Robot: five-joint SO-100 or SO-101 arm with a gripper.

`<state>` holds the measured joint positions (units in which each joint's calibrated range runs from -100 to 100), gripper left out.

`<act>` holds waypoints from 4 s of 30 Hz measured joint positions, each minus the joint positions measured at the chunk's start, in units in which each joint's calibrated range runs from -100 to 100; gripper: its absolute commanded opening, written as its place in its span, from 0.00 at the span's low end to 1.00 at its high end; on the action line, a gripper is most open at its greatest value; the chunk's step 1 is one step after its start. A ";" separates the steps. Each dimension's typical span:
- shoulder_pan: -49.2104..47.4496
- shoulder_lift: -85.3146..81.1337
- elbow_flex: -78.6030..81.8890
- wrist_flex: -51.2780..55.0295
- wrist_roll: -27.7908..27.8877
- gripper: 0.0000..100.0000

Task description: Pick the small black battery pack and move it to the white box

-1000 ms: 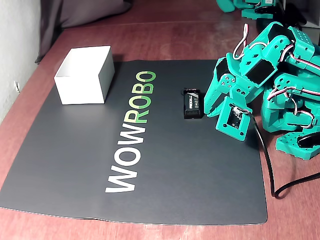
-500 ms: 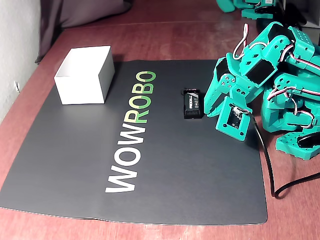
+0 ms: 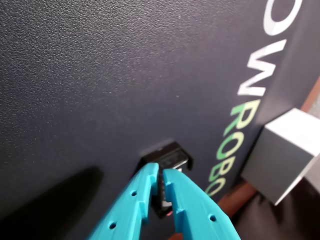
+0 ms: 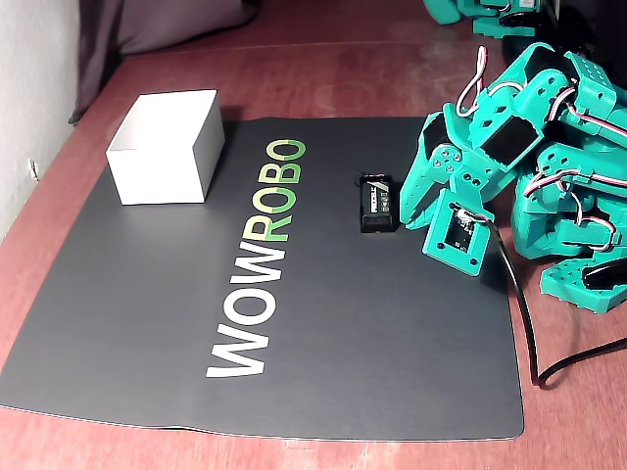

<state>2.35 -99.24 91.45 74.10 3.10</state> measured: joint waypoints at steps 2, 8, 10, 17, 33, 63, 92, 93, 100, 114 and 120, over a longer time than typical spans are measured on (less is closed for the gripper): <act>0.00 0.00 0.00 0.00 0.00 0.01; 0.00 0.00 0.00 0.00 0.00 0.01; 0.00 0.00 0.00 0.00 0.00 0.01; 0.00 0.00 0.00 0.00 0.00 0.01; 0.00 0.00 0.00 0.00 0.00 0.01; 7.05 35.34 -28.73 -0.87 0.47 0.01; 34.24 63.90 -38.18 -8.81 15.13 0.16; 34.36 63.90 -38.18 -8.81 16.08 0.16; 34.36 64.07 -38.18 -8.90 20.70 0.16; 34.36 73.39 -38.82 -9.07 20.23 0.16; 34.24 73.90 -41.00 -9.07 14.92 0.16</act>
<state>36.59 -25.34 50.45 65.02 18.02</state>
